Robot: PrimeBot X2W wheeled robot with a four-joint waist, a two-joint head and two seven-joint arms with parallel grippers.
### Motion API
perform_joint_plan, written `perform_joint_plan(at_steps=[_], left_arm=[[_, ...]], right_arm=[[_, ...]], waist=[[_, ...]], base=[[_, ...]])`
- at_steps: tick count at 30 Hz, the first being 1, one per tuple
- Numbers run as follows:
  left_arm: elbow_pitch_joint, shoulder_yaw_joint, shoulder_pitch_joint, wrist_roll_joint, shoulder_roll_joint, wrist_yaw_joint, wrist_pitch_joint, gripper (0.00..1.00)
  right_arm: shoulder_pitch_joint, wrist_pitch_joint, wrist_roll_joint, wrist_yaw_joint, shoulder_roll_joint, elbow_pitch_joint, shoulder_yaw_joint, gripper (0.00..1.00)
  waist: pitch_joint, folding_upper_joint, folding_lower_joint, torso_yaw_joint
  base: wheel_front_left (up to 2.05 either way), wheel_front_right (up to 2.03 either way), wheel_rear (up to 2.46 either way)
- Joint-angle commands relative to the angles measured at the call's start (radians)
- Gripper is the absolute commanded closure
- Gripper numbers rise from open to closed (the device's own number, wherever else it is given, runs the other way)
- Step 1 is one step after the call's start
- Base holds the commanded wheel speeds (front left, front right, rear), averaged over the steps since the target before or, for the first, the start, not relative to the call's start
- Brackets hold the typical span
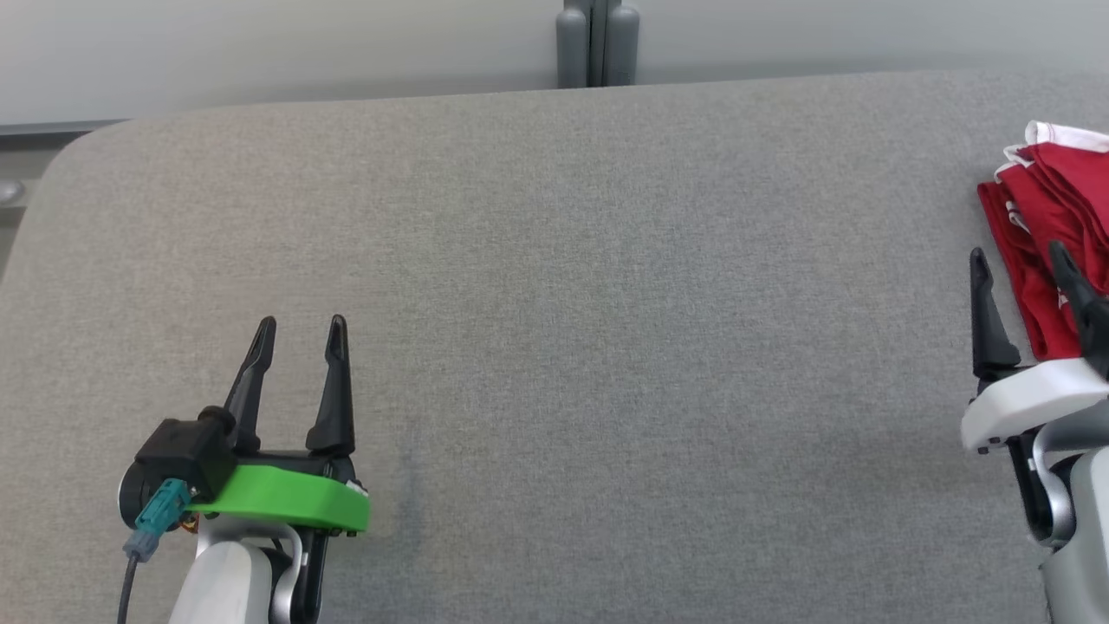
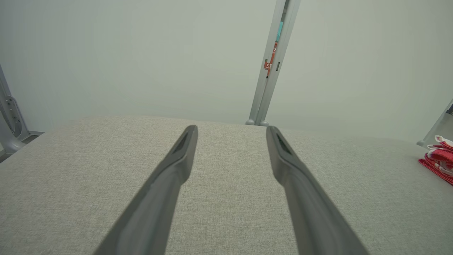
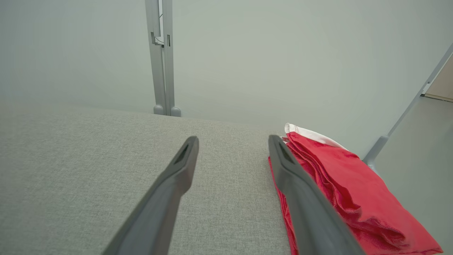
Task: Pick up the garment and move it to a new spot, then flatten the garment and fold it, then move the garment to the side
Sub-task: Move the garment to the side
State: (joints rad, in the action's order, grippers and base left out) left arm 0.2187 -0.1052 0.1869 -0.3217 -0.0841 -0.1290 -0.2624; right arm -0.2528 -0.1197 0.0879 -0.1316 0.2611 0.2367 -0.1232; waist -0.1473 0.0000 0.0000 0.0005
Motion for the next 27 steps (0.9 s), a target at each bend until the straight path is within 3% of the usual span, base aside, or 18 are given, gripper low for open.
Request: perform_joint_plan(at_steps=[1,10,27], left_arm=[[0.003,0.008,-0.022,0.002,-0.001,-0.001,-0.003,0.0],[0.034,0.029,-0.071,0.002,0.002,-0.002,-0.003,0.0],[0.058,0.014,-0.085,-0.009,-0.003,-0.002,-0.003,0.0]], right_arm=[[0.029,-0.001,0.007,0.002,-0.023,-0.025,0.0,0.0],[0.12,0.013,-0.003,0.002,-0.104,-0.087,0.028,0.0],[0.208,0.049,-0.009,0.002,-0.145,-0.125,-0.006,0.0]], waist=[[0.059,0.0,0.0,0.039],[0.114,0.0,0.0,0.036],[0.135,0.0,0.0,0.03]], base=[[0.0,0.0,0.0],[0.0,0.0,0.0],[0.0,0.0,0.0]])
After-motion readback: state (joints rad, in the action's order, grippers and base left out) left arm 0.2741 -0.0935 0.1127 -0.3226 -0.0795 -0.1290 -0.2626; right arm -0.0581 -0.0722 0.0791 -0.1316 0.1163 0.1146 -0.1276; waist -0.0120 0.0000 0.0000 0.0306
